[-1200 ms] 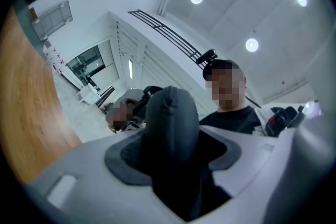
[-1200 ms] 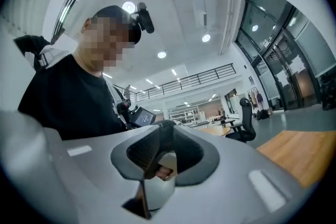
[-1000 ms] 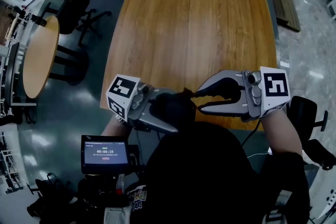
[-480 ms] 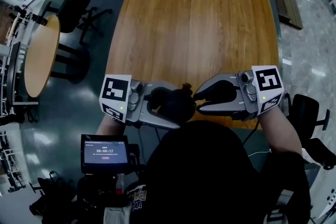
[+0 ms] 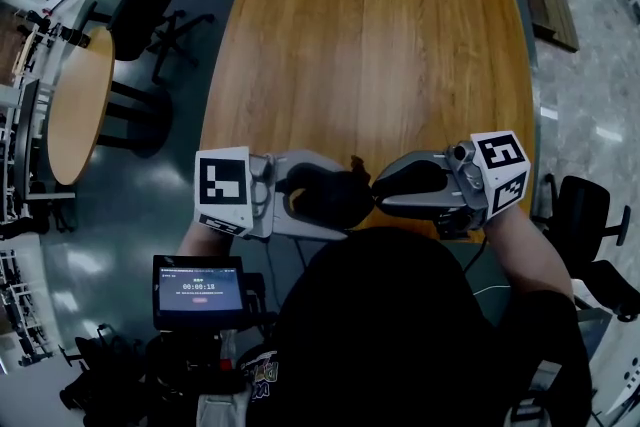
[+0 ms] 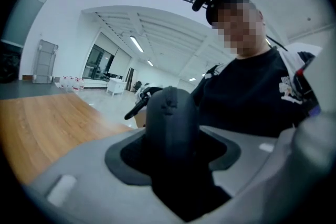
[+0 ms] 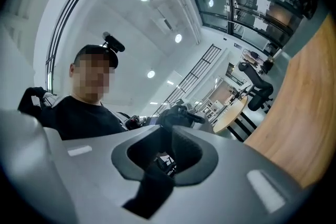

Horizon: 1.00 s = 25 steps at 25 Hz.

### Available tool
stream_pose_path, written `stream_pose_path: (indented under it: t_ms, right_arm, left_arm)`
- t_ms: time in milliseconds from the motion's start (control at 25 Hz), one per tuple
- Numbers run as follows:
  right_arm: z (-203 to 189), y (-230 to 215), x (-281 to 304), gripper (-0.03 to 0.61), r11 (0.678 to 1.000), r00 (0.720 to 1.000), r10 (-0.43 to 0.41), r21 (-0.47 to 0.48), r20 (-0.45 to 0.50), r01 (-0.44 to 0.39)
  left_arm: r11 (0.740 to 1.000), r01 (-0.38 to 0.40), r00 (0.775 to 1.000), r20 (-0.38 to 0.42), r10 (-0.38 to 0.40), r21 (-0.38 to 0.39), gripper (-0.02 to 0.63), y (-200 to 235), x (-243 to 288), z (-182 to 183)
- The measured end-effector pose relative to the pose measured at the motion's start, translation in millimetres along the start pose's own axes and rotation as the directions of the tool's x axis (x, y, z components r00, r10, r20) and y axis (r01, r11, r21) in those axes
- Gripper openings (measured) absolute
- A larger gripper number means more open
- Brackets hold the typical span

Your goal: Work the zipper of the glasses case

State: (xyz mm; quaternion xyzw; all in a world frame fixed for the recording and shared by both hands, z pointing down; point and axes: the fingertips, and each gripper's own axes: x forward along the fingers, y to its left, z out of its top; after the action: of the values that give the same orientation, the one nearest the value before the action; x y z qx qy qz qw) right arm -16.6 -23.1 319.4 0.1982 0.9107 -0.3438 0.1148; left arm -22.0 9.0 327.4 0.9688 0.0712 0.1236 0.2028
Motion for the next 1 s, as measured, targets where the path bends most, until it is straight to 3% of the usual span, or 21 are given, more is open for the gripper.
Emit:
stream_pose_path:
  t_ms: [240, 520, 760, 1000]
  right_arm:
    - [-4.6, 0.1, -3.5, 0.071, 0.998, 0.999, 0.035, 0.050, 0.037, -0.037]
    - [-3.3, -2.6, -9.0, 0.066, 0.995, 0.995, 0.037, 0.088, 0.093, -0.046]
    - [-2.8, -5.2, -15.2, 0.057, 0.974, 0.969, 0.086, 0.185, 0.230, -0.130]
    - [-7.5, -5.1, -11.0, 0.044, 0.960, 0.960, 0.111, 0.222, 0.258, -0.171]
  left_arm:
    - [1.000, -0.008, 0.999, -0.041, 0.008, 0.004, 0.264, 3.0, 1.7, -8.3]
    - [1.000, -0.003, 1.000, -0.017, 0.003, -0.016, 0.264, 5.6, 2.1, -7.6]
    - [1.000, 0.002, 1.000, -0.009, -0.002, -0.021, 0.264, 6.3, 2.9, -5.1]
    - [1.000, 0.006, 1.000, 0.004, -0.006, -0.019, 0.264, 5.8, 3.7, -1.7]
